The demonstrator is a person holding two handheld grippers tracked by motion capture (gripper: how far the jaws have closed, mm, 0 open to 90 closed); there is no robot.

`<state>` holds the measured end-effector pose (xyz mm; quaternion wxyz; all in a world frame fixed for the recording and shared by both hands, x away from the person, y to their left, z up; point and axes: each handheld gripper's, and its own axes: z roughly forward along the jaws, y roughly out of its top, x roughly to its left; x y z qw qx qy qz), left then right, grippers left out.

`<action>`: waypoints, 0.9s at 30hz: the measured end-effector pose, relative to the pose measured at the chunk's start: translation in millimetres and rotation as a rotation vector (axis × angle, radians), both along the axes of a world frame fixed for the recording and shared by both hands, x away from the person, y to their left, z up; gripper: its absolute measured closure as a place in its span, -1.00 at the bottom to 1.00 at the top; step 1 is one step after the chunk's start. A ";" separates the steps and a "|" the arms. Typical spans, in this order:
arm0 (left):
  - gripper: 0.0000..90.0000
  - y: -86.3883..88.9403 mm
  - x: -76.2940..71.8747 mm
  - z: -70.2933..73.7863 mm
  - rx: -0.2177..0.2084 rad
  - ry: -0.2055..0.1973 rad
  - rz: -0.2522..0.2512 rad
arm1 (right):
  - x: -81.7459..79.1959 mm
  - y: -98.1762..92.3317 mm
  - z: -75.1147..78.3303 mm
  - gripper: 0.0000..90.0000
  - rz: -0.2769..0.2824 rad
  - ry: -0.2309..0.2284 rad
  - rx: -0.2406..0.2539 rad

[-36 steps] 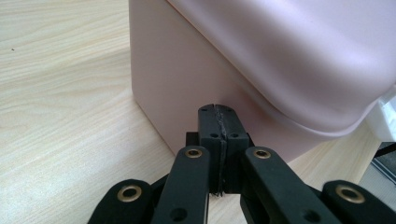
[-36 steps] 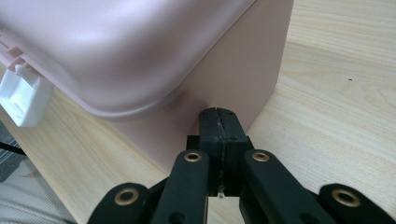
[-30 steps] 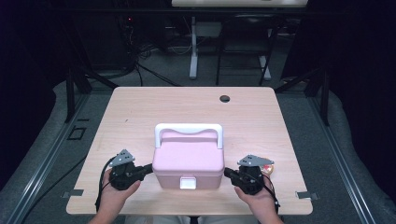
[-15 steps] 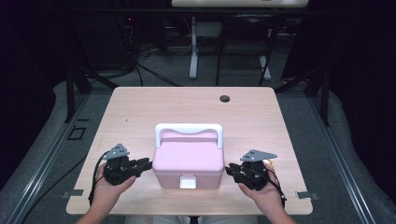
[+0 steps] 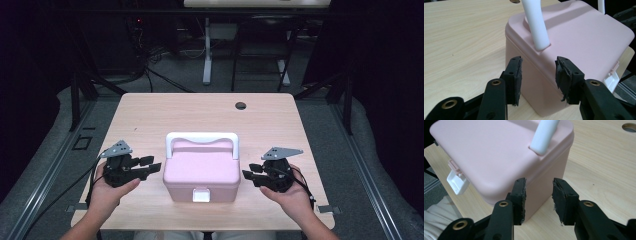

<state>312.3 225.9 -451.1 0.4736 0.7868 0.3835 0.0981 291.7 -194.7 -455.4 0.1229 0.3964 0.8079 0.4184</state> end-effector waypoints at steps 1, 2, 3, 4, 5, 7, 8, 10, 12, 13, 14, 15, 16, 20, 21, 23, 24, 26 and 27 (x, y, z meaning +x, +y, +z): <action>0.20 0.0 0.0 0.0 0.000 0.000 0.000 | 0.0 0.0 0.0 0.38 0.000 0.000 0.000; 0.20 -0.9 1.5 1.5 -0.006 0.001 0.004 | 1.1 0.5 2.1 0.37 0.004 0.001 0.002; 0.18 -1.5 2.9 3.3 -0.003 -0.003 0.004 | 2.4 0.9 3.6 0.34 0.007 -0.002 0.007; 0.15 -3.3 5.3 6.6 0.000 -0.007 -0.003 | 4.3 1.6 7.0 0.30 0.012 -0.003 0.014; 0.14 -4.2 6.2 8.1 0.001 -0.010 -0.006 | 5.4 1.9 8.3 0.28 0.016 -0.007 0.019; 0.11 -6.6 8.4 10.1 0.003 -0.021 -0.006 | 7.7 3.3 10.3 0.22 0.024 -0.015 0.036; 0.09 -7.7 9.5 11.0 0.005 -0.023 -0.005 | 9.1 3.7 11.3 0.19 0.030 -0.019 0.038; 0.06 -10.0 12.3 12.3 0.011 -0.022 -0.007 | 11.7 5.5 12.3 0.15 0.034 -0.026 0.050; 0.06 -12.4 15.3 12.8 0.012 -0.016 -0.014 | 15.3 7.0 12.6 0.12 0.037 -0.032 0.058; 0.06 -13.8 16.9 12.7 0.011 -0.018 -0.016 | 17.1 7.8 12.7 0.11 0.038 -0.030 0.062; 0.06 -15.0 18.3 12.7 0.015 -0.018 -0.019 | 19.1 8.9 12.4 0.11 0.037 -0.032 0.070; 0.06 -16.4 19.6 12.8 0.021 -0.017 -0.019 | 20.7 9.7 12.5 0.11 0.038 -0.029 0.071; 0.05 -17.7 21.2 12.6 0.026 -0.020 -0.014 | 22.6 10.6 12.4 0.11 0.040 -0.032 0.071; 0.05 -20.6 25.8 11.9 0.025 -0.007 -0.009 | 27.2 13.5 12.6 0.10 0.036 -0.030 0.074; 0.05 -21.3 27.0 11.7 0.024 -0.003 -0.011 | 28.9 14.2 12.5 0.10 0.036 -0.034 0.075; 0.05 -24.4 29.8 10.3 0.020 0.005 -0.014 | 33.3 16.2 11.8 0.10 0.032 -0.031 0.083; 0.05 -24.4 29.8 10.3 0.020 0.005 -0.014 | 34.5 16.9 11.3 0.10 0.030 -0.029 0.083; 0.05 -27.7 30.8 9.3 0.018 0.012 -0.020 | 37.5 18.3 9.9 0.10 0.030 -0.030 0.082; 0.05 -28.4 31.3 9.1 0.023 0.010 -0.024 | 38.9 19.0 9.2 0.10 0.030 -0.031 0.080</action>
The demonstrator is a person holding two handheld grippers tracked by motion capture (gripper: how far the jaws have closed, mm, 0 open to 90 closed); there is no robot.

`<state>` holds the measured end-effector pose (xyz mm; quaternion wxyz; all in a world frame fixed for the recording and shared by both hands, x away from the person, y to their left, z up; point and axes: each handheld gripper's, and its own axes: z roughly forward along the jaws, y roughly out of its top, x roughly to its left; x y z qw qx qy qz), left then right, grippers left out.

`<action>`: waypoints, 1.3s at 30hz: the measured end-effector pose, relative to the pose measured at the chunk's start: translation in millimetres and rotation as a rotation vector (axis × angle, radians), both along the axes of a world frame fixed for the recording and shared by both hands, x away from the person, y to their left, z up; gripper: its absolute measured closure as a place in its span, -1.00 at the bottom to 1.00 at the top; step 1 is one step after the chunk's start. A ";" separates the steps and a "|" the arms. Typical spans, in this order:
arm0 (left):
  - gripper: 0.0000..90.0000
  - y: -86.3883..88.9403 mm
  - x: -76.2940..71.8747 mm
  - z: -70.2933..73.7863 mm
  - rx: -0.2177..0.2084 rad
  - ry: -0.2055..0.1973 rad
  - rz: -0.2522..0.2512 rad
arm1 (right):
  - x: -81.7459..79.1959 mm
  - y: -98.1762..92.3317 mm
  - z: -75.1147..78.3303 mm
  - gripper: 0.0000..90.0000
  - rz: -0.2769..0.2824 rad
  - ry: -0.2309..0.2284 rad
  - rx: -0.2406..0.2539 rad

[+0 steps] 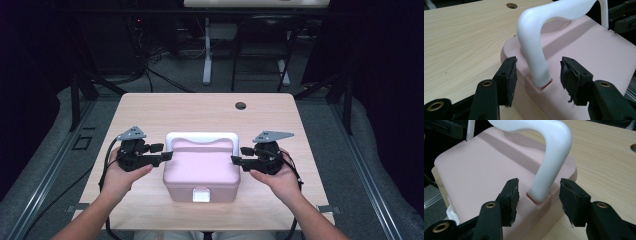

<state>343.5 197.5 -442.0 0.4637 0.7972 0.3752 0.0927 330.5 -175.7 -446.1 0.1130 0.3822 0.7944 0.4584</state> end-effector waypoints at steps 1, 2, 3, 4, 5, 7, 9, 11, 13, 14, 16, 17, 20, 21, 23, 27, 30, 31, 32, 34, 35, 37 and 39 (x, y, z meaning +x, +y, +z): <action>0.05 0.0 0.0 0.0 0.000 0.000 0.000 | 0.9 0.8 -0.2 0.10 -0.001 0.004 -0.001; 0.05 -1.8 0.9 -0.5 -0.002 0.003 -0.004 | 1.8 1.5 -0.4 0.10 -0.003 0.006 -0.001; 0.06 -1.8 0.9 -0.5 -0.002 0.003 -0.004 | 3.1 2.1 -0.9 0.11 -0.001 0.001 0.001; 0.06 -3.3 1.8 -0.7 0.000 0.004 -0.008 | 4.2 2.6 -1.1 0.12 -0.001 0.001 0.004; 0.06 -3.3 1.8 -0.7 0.000 0.004 -0.008 | 5.1 2.7 -1.2 0.12 -0.002 0.003 0.003; 0.07 -6.1 2.8 -1.0 0.001 0.005 -0.017 | 6.7 3.4 -1.5 0.14 -0.002 0.002 0.009; 0.08 -7.0 3.0 -1.1 0.000 0.005 -0.019 | 7.3 3.7 -1.6 0.15 0.000 0.003 0.011; 0.10 -8.5 3.1 -0.7 0.006 0.002 -0.020 | 7.9 4.4 -1.9 0.16 0.006 0.002 0.016; 0.15 -9.0 3.0 -0.1 0.017 0.000 -0.019 | 7.6 5.5 -1.7 0.19 0.016 -0.003 0.016; 0.17 -8.8 3.0 0.0 0.017 -0.003 -0.014 | 6.6 6.8 -1.0 0.21 0.019 -0.008 0.006; 0.20 -8.3 2.8 0.3 0.021 -0.002 -0.016 | 6.2 6.6 -0.7 0.26 0.020 -0.012 0.002; 0.22 -8.4 2.0 0.4 0.025 -0.010 -0.013 | 6.0 6.1 -0.5 0.30 0.019 -0.013 0.001; 0.27 -8.0 0.7 1.5 0.031 -0.023 -0.015 | 5.5 4.5 0.4 0.37 0.019 -0.018 0.004; 0.28 -8.0 0.7 1.5 0.031 -0.023 -0.015 | 5.2 4.4 0.6 0.38 0.022 -0.021 0.005; 0.29 -7.8 -0.4 2.3 0.034 -0.029 -0.017 | 4.6 4.4 0.9 0.38 0.023 -0.022 0.006; 0.34 -6.5 -3.4 3.7 0.040 -0.034 -0.026 | 0.7 4.9 1.9 0.41 0.032 -0.042 -0.006; 0.34 -6.6 -5.5 2.0 0.037 -0.038 -0.031 | -1.4 4.7 1.6 0.42 0.038 -0.054 -0.011; 0.35 -7.0 -5.4 1.3 0.039 -0.041 -0.030 | -1.9 4.9 1.3 0.43 0.037 -0.059 -0.012; 0.35 -7.0 -5.3 0.9 0.043 -0.041 -0.032 | -2.3 5.2 0.9 0.44 0.037 -0.063 -0.016; 0.38 -7.1 -4.7 -0.2 0.045 -0.042 -0.034 | -3.0 5.5 0.1 0.46 0.036 -0.068 -0.025; 0.40 -7.1 -4.6 -0.7 0.043 -0.040 -0.034 | -3.0 5.5 -0.8 0.47 0.036 -0.071 -0.022; 0.44 -7.0 -4.4 -1.2 0.041 -0.039 -0.034 | -2.9 5.2 -1.3 0.48 0.035 -0.071 -0.017; 0.48 -6.4 -3.9 -2.9 0.038 -0.037 -0.033 | -2.7 3.9 -2.3 0.53 0.032 -0.070 -0.006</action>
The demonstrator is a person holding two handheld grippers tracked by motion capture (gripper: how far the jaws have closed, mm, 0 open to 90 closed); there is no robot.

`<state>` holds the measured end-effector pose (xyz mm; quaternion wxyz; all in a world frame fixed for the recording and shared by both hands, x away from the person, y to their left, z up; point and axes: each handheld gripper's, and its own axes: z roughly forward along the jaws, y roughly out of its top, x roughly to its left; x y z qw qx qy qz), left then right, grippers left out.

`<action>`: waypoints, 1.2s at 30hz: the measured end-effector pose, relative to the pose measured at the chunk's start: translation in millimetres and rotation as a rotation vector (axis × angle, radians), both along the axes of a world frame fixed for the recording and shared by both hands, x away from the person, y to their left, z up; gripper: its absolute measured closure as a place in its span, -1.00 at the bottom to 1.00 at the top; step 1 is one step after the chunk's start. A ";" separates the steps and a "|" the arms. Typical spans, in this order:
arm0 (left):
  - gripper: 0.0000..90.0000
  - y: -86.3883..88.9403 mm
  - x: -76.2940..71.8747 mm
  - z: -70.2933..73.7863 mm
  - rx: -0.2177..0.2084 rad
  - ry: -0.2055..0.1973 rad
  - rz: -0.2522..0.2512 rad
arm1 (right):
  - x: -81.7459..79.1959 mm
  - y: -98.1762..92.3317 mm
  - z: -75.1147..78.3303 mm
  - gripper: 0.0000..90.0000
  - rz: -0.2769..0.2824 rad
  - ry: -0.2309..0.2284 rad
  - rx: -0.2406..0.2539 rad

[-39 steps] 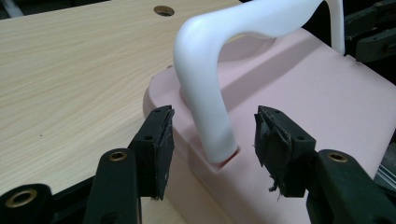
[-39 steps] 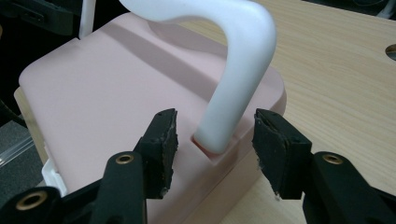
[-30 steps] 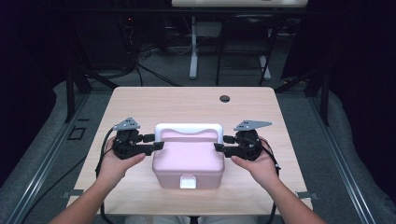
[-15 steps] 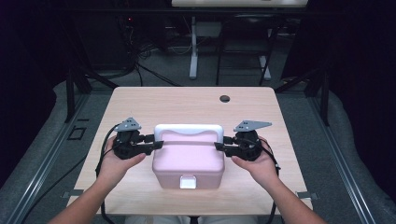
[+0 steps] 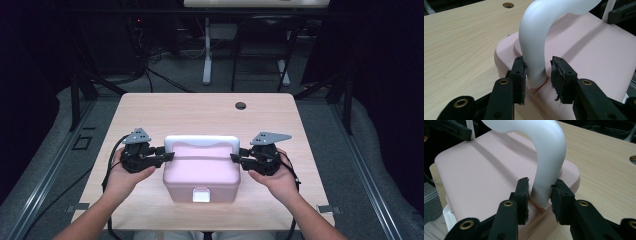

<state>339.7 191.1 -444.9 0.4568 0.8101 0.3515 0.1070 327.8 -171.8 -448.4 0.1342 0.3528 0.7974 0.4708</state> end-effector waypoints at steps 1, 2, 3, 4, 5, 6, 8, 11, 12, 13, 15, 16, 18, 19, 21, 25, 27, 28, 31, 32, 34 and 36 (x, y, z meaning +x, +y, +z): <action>0.50 0.0 0.0 0.0 0.000 0.000 0.000 | 0.1 -0.3 -0.2 0.54 0.001 0.000 0.003; 0.51 0.6 0.1 -0.5 -0.002 0.003 -0.002 | -0.1 -0.6 -0.4 0.56 0.000 0.000 0.004; 0.52 0.7 0.1 -0.5 -0.002 0.004 -0.002 | -0.3 -0.7 -0.7 0.59 -0.002 -0.003 0.005; 0.54 0.9 0.0 -0.4 -0.001 0.003 -0.002 | -0.6 -0.8 -0.8 0.59 -0.003 -0.002 0.006; 0.55 0.9 0.0 -0.4 -0.001 0.003 -0.002 | -0.6 -1.1 -1.0 0.60 -0.002 -0.003 0.008; 0.57 0.9 -0.6 -0.2 0.000 0.004 0.002 | -0.9 -1.2 -0.9 0.61 -0.003 0.000 0.010; 0.61 1.4 -1.1 0.1 0.001 0.008 0.000 | -1.3 -1.5 -0.8 0.63 -0.001 0.001 0.011; 0.63 1.5 -2.1 0.0 -0.001 0.006 0.000 | -2.3 -1.5 -0.6 0.65 -0.001 0.000 0.010; 0.63 1.3 -2.4 0.1 0.000 0.007 0.000 | -2.7 -1.6 -0.6 0.65 -0.002 -0.002 0.008; 0.64 1.2 -2.6 0.4 0.002 0.007 0.000 | -3.1 -1.6 -0.4 0.65 -0.003 0.002 0.010; 0.64 0.8 -3.0 0.5 0.002 0.009 0.001 | -3.5 -1.9 -0.1 0.65 -0.002 0.007 0.010; 0.64 0.4 -3.5 0.9 0.005 0.009 0.000 | -4.5 -2.3 0.1 0.65 0.000 0.010 0.010; 0.64 0.2 -3.8 1.4 0.009 0.012 -0.001 | -5.8 -2.3 0.3 0.65 0.001 0.011 0.009; 0.64 0.0 -3.8 1.6 0.010 0.013 -0.001 | -6.4 -2.4 0.6 0.65 0.002 0.013 0.007; 0.64 -0.3 -3.8 1.8 0.010 0.014 0.000 | -7.1 -2.4 1.1 0.65 0.003 0.018 0.006; 0.64 -0.8 -2.2 3.3 0.015 0.030 0.000 | -6.4 -2.2 2.3 0.65 0.005 0.027 0.002; 0.64 -1.0 -1.9 3.5 0.012 0.035 0.001 | -5.0 -2.8 2.6 0.65 0.006 0.031 0.004; 0.64 -0.5 -1.3 4.2 0.015 0.042 -0.004 | -4.5 -2.8 2.8 0.65 0.005 0.037 0.009; 0.64 0.0 0.9 6.4 0.006 0.048 0.000 | -3.3 -3.3 4.0 0.66 0.005 0.042 0.018; 0.64 0.0 0.9 6.4 0.006 0.048 0.000 | -3.3 -3.3 4.0 0.66 0.005 0.042 0.018; 0.64 0.9 2.5 9.0 -0.003 0.052 0.001 | -2.2 -3.9 6.3 0.66 0.005 0.045 0.030; 0.64 1.3 3.0 11.3 -0.004 0.053 -0.002 | -1.2 -4.5 8.5 0.66 0.005 0.051 0.036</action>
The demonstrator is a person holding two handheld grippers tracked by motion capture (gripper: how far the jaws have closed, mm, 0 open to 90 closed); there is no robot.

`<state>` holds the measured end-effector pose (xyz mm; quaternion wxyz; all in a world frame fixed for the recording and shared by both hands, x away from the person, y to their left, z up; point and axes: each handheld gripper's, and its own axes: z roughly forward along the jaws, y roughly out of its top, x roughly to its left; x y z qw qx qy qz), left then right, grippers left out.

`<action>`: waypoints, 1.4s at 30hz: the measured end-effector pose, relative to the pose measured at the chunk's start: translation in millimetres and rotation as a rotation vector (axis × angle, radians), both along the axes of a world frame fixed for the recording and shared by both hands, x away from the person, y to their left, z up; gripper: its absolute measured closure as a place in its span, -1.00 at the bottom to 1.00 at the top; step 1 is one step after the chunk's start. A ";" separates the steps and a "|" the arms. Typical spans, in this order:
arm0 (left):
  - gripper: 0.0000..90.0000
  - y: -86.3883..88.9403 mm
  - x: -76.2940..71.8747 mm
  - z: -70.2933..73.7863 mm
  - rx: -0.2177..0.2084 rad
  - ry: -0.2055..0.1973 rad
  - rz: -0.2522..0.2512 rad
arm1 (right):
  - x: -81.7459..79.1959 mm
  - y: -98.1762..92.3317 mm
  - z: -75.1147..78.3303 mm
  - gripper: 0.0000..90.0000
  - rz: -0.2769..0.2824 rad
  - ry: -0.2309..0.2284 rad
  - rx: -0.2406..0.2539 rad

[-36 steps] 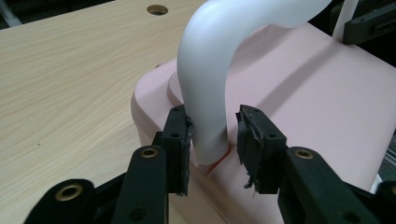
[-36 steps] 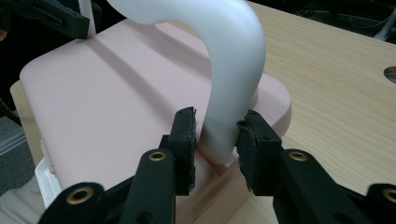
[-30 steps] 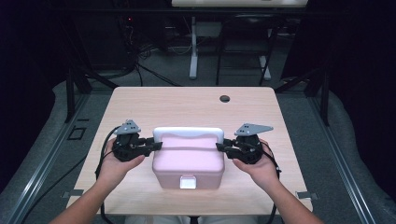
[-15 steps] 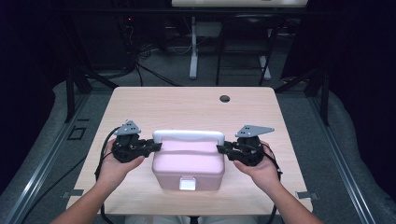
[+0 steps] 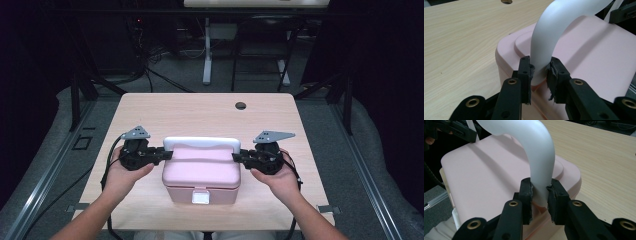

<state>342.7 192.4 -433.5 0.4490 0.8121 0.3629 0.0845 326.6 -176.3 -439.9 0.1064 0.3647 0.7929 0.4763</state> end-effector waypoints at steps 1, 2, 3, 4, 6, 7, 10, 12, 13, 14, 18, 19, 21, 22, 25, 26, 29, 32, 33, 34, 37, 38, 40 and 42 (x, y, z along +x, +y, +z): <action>0.64 -0.5 -0.2 1.1 -0.002 0.002 0.004 | 0.6 -0.3 0.8 0.66 0.000 0.000 0.003; 0.64 -0.9 -0.1 2.2 -0.001 0.002 0.006 | 1.2 -0.4 1.8 0.66 0.001 -0.001 0.003; 0.64 -0.9 0.3 3.6 0.002 0.002 0.005 | 1.6 -0.4 3.0 0.66 0.000 0.001 0.000; 0.64 -1.0 0.7 4.7 -0.001 0.003 0.008 | 2.3 -0.4 3.8 0.66 0.000 0.000 0.002; 0.64 -0.7 2.1 7.0 -0.003 0.007 0.009 | 3.4 -0.6 5.7 0.66 -0.002 0.002 0.008; 0.64 -0.7 2.1 7.0 -0.003 0.007 0.009 | 3.4 -0.6 5.7 0.66 -0.002 0.002 0.008; 0.64 -0.1 5.2 10.2 -0.016 0.015 0.012 | 6.1 -1.4 9.2 0.66 -0.008 0.009 0.023; 0.64 0.1 6.0 11.1 -0.019 0.020 0.011 | 8.1 -1.9 10.9 0.66 -0.011 0.015 0.029; 0.64 0.8 7.7 12.8 -0.025 0.027 0.013 | 9.2 -2.0 11.4 0.66 -0.011 0.016 0.034; 0.64 0.8 7.7 12.8 -0.025 0.027 0.013 | 10.2 -2.2 12.4 0.66 -0.012 0.020 0.034; 0.64 1.7 12.3 18.6 -0.030 0.033 0.010 | 13.8 -2.1 15.8 0.66 -0.018 0.022 0.050; 0.64 1.3 12.6 19.5 -0.033 0.036 0.013 | 14.3 -2.4 16.9 0.66 -0.019 0.026 0.048; 0.64 1.4 13.5 20.7 -0.032 0.037 0.014 | 15.5 -2.4 18.5 0.66 -0.019 0.032 0.050; 0.64 1.6 13.7 21.3 -0.033 0.040 0.014 | 16.1 -2.4 19.0 0.66 -0.019 0.030 0.052; 0.64 1.6 14.3 21.9 -0.033 0.038 0.014 | 17.0 -2.5 20.5 0.66 -0.021 0.035 0.051; 0.64 2.1 15.1 22.1 -0.032 0.044 0.011 | 17.6 -2.1 21.3 0.66 -0.025 0.039 0.056; 0.63 2.8 15.2 22.8 -0.035 0.050 0.013 | 17.7 -1.9 22.1 0.66 -0.026 0.047 0.051; 0.61 4.8 14.4 25.1 -0.043 0.040 0.019 | 18.1 -1.8 22.3 0.66 -0.026 0.043 0.048; 0.60 8.0 12.6 28.6 -0.058 0.031 0.026 | 18.3 -1.7 22.6 0.66 -0.027 0.047 0.049; 0.60 8.0 12.6 28.6 -0.058 0.031 0.026 | 18.3 -1.7 22.6 0.66 -0.027 0.047 0.049; 0.60 13.5 8.2 32.6 -0.063 0.014 0.030 | 18.5 -1.7 22.7 0.66 -0.030 0.052 0.051; 0.60 17.4 4.7 33.4 -0.060 0.005 0.026 | 18.6 -1.6 22.8 0.66 -0.032 0.055 0.054; 0.62 20.9 0.7 33.1 -0.059 0.003 0.028 | 18.7 -1.6 23.4 0.66 -0.033 0.057 0.053; 0.66 22.3 -1.2 32.0 -0.058 0.000 0.029 | 18.7 -1.5 23.5 0.66 -0.034 0.060 0.057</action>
